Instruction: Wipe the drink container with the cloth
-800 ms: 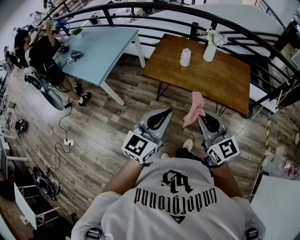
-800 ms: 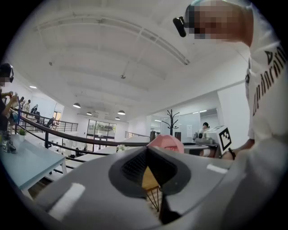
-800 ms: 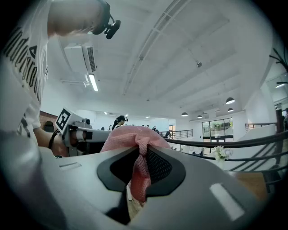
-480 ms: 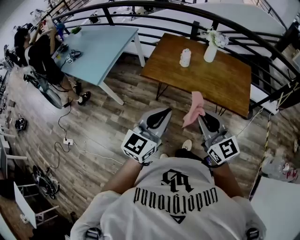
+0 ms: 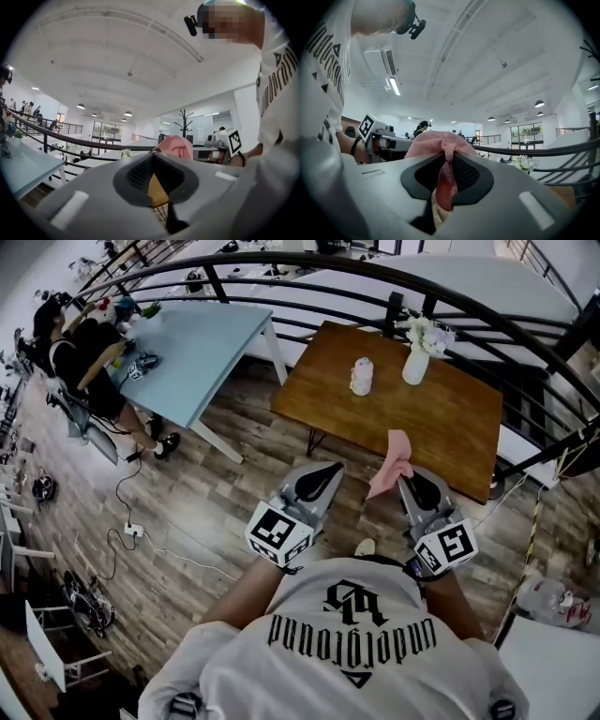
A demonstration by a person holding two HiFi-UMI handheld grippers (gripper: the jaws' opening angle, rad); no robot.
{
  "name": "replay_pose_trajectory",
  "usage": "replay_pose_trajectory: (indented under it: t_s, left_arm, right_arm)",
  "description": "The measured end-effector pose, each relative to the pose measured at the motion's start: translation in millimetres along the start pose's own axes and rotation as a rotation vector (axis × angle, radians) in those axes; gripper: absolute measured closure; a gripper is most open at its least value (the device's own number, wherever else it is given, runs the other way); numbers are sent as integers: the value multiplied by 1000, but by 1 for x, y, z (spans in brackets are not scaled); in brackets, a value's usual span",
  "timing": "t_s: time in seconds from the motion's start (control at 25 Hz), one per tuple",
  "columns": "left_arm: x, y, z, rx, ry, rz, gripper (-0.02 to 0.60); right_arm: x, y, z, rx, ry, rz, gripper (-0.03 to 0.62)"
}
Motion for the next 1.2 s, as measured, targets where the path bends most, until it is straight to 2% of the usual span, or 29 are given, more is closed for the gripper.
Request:
replay_pose_trajectory:
  t_s: [0.28, 0.6, 0.76, 1.0, 1.2]
  left_arm:
    - [0, 6, -83, 33, -15, 9, 532]
    - [-16, 32, -119, 52, 21, 25, 532]
    - [-14, 64, -136, 20, 18, 29, 532]
    - [-1, 138, -153, -39, 9, 19, 532]
    - [4, 178, -168, -115, 23, 26, 532]
  right_arm:
    - [-2, -87, -11, 25, -22, 1, 548]
    - [-24, -120, -42, 58, -5, -30, 548]
    - [-25, -130, -73, 34, 0, -34, 548]
    - [-20, -135, -138, -17, -1, -20, 548]
    - [-17, -138, -182, -41, 9, -40, 548]
Point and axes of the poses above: the fingertips, and each gripper's own axes: z backward along the fingers, y to its left, x out of its top, the point moved 8 cm from there along z, backward along the fingers
